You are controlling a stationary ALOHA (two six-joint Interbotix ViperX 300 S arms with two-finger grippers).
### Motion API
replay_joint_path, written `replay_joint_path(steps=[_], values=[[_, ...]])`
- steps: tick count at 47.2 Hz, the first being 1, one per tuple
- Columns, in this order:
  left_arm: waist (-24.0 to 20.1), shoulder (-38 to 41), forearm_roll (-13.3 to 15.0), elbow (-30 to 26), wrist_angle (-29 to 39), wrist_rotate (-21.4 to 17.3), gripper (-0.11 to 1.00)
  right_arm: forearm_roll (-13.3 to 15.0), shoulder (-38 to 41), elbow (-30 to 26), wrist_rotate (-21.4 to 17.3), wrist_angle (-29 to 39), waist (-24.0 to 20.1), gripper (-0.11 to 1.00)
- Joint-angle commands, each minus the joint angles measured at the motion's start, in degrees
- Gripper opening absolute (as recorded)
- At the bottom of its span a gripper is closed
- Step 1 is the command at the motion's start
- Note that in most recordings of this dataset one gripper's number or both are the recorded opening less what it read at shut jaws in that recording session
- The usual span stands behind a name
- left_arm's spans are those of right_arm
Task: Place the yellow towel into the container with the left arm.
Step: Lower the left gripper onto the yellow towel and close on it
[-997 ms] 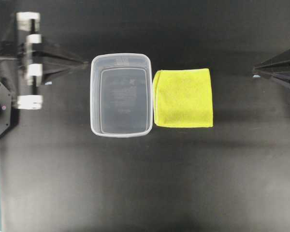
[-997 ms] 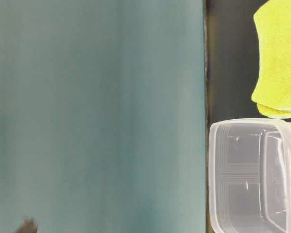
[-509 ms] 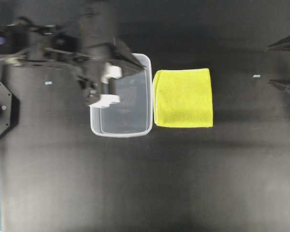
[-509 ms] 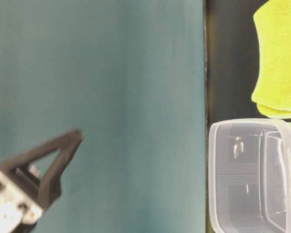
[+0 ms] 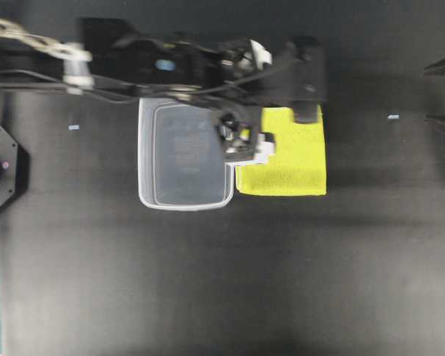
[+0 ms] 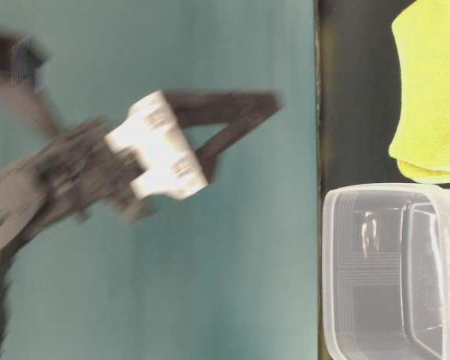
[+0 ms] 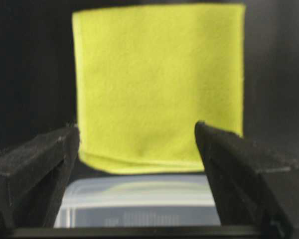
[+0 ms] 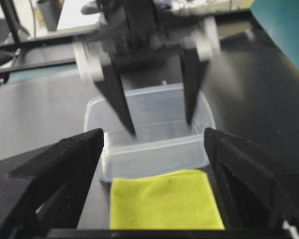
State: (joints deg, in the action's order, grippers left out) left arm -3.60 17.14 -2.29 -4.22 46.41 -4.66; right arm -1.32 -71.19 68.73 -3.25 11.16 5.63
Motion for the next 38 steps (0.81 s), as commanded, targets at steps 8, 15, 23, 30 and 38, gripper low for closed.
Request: replay_joint_path(steps=[8,15,23,30,38], values=[[1.0,10.5,-0.2,-7.8,2.9,-0.3,0.90,-0.1,-3.6,-1.0,0.2,-1.3,1.0,0.78],[1.0,14.6,-0.3,-9.4,2.8,-0.6,0.90,-0.1,-6.2,-1.0,-0.1,-1.2,1.8,0.78],[1.0,18.7,-0.3,-9.5,1.7,-2.7,0.90,-0.2,-7.6,-1.1,-0.2,-1.1,1.8,0.78],[1.5,20.2,-0.2,-9.9,1.3,-2.8,0.90,-0.1,-7.7,-1.1,-0.6,-1.0,1.8,0.78],[1.8,20.1,-0.3,-9.6,1.4,-3.1,0.84,-0.2,-7.7,-1.1,-1.2,-1.0,1.8,0.78]])
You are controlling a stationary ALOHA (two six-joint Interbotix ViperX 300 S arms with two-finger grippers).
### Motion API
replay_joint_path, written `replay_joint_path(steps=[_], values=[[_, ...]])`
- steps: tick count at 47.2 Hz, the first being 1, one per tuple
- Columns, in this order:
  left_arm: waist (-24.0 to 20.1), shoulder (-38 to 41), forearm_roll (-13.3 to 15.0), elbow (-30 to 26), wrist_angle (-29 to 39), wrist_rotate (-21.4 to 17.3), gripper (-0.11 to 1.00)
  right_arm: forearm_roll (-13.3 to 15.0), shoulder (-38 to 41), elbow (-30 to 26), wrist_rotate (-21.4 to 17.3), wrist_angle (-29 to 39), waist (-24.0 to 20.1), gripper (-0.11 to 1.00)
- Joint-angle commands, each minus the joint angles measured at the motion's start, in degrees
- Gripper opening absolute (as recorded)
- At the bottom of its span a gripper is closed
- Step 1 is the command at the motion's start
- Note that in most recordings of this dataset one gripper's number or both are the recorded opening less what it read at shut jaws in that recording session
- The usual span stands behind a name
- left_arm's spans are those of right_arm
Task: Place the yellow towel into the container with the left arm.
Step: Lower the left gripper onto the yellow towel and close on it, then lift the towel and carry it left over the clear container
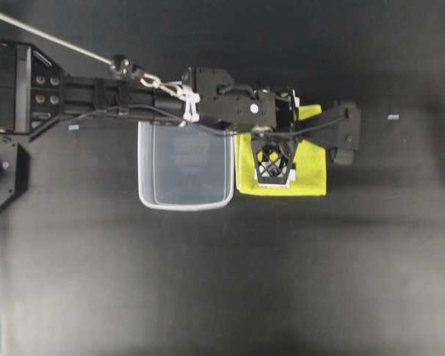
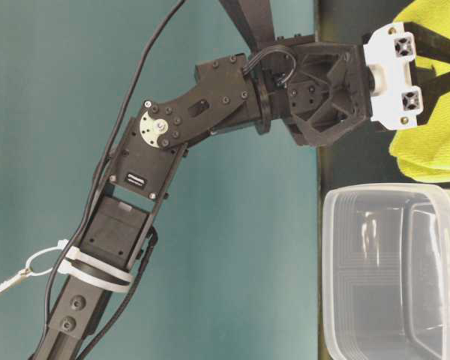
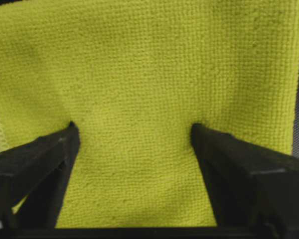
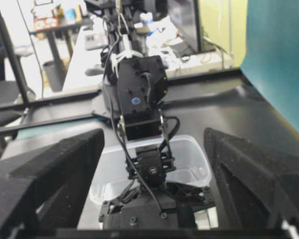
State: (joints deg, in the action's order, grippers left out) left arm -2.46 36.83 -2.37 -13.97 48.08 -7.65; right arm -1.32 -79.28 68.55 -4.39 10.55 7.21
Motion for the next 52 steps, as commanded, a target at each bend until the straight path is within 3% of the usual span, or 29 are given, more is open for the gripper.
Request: replay_joint_path(steps=[1,11,15,27,36,44,52], values=[[0.7,0.4,-0.1,0.3,-0.3,-0.1,0.81,-0.2,0.4,-0.9,-0.1,-0.3,0.2,0.78],[1.7,-0.4,-0.1,-1.1,0.0,-1.0,0.24,-0.2,0.0,-1.1,-0.1,-0.3,0.2,0.78],[1.8,-1.8,-0.1,-2.4,0.7,-1.5,0.07,-0.2,-0.3,-1.2,-0.1,-0.3,0.2,0.78],[2.4,-11.4,-0.1,-6.2,10.1,-1.5,0.07,-0.1,-0.5,-1.6,-0.1,-0.3,0.2,0.78],[1.9,-23.0,-0.1,-3.6,18.9,-1.3,0.07,-0.2,-0.5,-1.5,-0.2,-0.4,0.4,0.78],[1.1,-32.3,-0.2,4.7,24.2,-1.0,0.07,-0.2,-0.5,-1.5,-0.2,-0.6,0.4,0.78],[0.8,-39.5,-0.2,17.6,20.8,-0.5,0.07,-0.2,-0.4,-1.5,-0.3,-0.3,0.4,0.78]])
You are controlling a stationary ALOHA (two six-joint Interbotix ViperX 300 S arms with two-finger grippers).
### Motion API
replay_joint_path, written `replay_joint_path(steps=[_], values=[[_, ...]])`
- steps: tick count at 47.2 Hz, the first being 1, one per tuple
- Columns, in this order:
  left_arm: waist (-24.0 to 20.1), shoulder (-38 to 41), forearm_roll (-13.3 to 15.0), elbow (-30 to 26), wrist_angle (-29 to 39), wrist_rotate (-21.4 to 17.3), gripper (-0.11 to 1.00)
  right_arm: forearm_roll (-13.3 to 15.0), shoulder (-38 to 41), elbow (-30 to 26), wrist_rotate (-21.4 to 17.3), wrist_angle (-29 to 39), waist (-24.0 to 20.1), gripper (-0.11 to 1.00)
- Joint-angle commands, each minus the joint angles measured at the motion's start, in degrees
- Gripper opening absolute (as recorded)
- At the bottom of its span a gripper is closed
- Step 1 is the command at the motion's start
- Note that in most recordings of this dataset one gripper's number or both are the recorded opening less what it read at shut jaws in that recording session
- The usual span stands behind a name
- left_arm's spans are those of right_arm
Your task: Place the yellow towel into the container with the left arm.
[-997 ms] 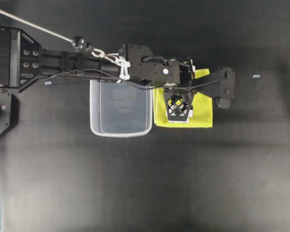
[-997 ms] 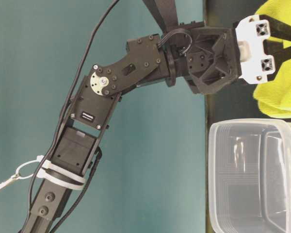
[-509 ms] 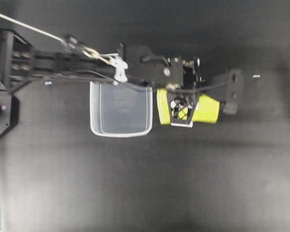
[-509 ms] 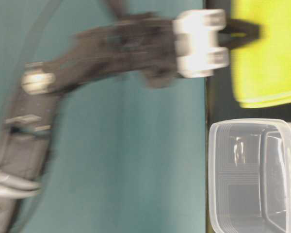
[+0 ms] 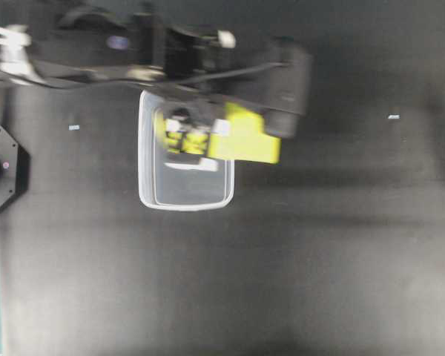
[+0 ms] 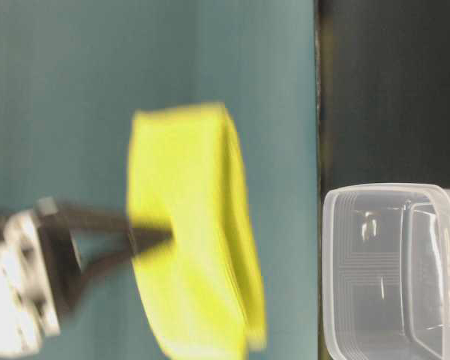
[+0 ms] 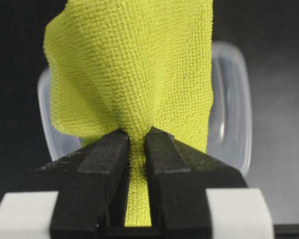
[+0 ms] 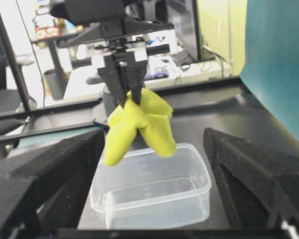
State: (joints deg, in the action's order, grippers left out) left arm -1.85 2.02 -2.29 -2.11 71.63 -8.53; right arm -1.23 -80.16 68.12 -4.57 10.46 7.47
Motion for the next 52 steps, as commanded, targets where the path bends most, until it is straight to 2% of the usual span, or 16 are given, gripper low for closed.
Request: replay_joint_path(steps=[1,11,35,45,48,52], values=[[0.2,-5.4,-0.3,7.0,-3.8,0.4,0.07,-0.3,0.4,-1.1,-0.1,-0.2,0.2,0.78],[0.4,-8.0,-0.2,14.7,-11.3,1.2,0.07,-0.3,0.5,-1.0,-0.1,-0.2,0.2,0.78],[-0.4,-6.3,-0.3,17.1,-16.1,0.4,0.07,-0.4,0.4,-1.1,-1.1,-0.8,0.2,0.77],[-0.9,-6.2,-0.2,19.8,-18.6,0.3,0.08,-0.4,0.4,-1.0,-1.1,-0.8,0.2,0.77],[-1.2,-6.1,-0.2,20.7,-19.5,1.8,0.19,-0.4,0.4,-0.9,-1.1,-0.8,0.2,0.77],[-1.1,-6.2,-0.2,21.9,-20.3,4.0,0.45,-0.4,0.4,-0.4,-1.5,-0.8,0.2,0.77]])
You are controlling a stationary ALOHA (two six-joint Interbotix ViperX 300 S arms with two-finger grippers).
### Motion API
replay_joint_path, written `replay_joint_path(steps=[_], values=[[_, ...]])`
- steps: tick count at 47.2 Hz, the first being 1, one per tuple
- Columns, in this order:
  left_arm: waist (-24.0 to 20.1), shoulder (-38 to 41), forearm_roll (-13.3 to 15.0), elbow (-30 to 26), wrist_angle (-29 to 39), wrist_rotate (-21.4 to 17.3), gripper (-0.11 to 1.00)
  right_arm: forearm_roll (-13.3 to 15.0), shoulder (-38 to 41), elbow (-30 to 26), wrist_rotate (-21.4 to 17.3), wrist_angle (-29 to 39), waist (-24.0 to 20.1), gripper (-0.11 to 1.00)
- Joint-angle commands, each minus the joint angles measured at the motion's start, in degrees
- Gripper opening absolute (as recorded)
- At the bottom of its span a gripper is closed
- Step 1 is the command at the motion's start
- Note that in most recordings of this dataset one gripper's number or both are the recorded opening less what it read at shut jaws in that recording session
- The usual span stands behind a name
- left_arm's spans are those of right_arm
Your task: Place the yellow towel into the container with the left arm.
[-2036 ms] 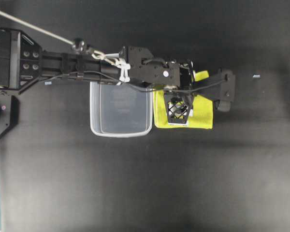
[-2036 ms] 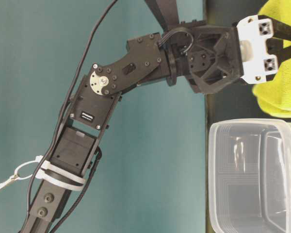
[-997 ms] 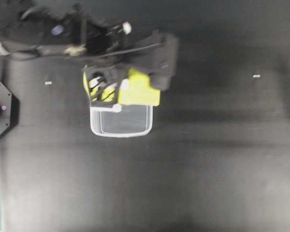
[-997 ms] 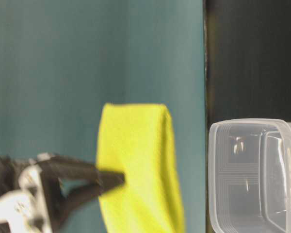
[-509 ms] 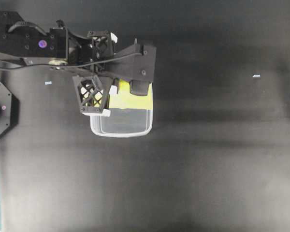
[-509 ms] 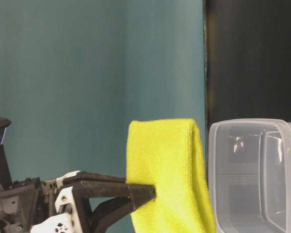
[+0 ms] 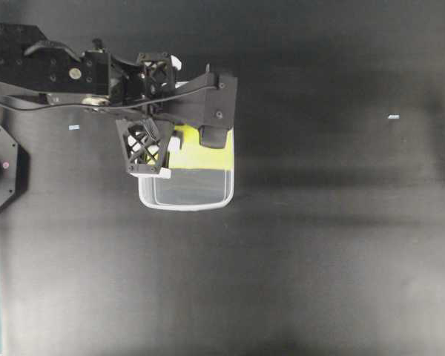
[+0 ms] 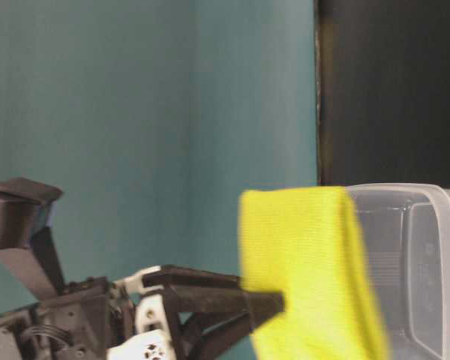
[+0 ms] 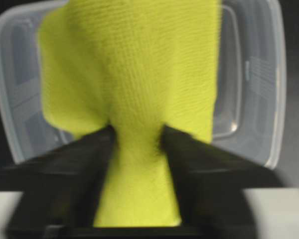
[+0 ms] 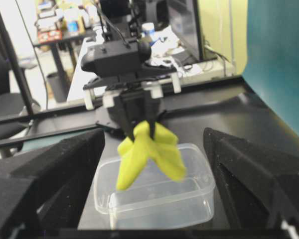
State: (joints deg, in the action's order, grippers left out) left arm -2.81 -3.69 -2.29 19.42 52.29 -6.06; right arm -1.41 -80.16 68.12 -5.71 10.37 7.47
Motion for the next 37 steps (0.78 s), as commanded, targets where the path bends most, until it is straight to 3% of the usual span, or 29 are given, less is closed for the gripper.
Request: replay_joint_path(steps=[1,5,9,17,28,37], values=[[-0.1,-0.6,-0.3,0.5,-1.1,2.1,0.51,-0.4,0.4,-0.4,-0.4,-0.6,0.2,0.77],[0.0,-1.1,-0.3,1.0,-1.5,3.6,0.75,-0.4,0.4,-0.1,-1.0,-0.6,0.1,0.77],[0.0,-2.9,-0.3,1.7,-1.8,3.6,0.89,-0.3,0.4,-0.1,-1.2,-0.5,0.1,0.77],[0.2,-11.5,-0.3,5.6,-5.6,4.6,0.80,-0.3,0.2,-0.4,-1.1,-0.6,-0.3,0.77],[0.6,-28.0,-0.3,14.3,-19.2,6.2,0.81,-0.3,-0.1,-0.2,-1.2,0.4,-0.3,0.77],[0.0,-38.1,-0.2,22.0,-23.6,6.4,0.80,-0.3,0.0,-0.1,-1.2,0.4,-0.3,0.77]])
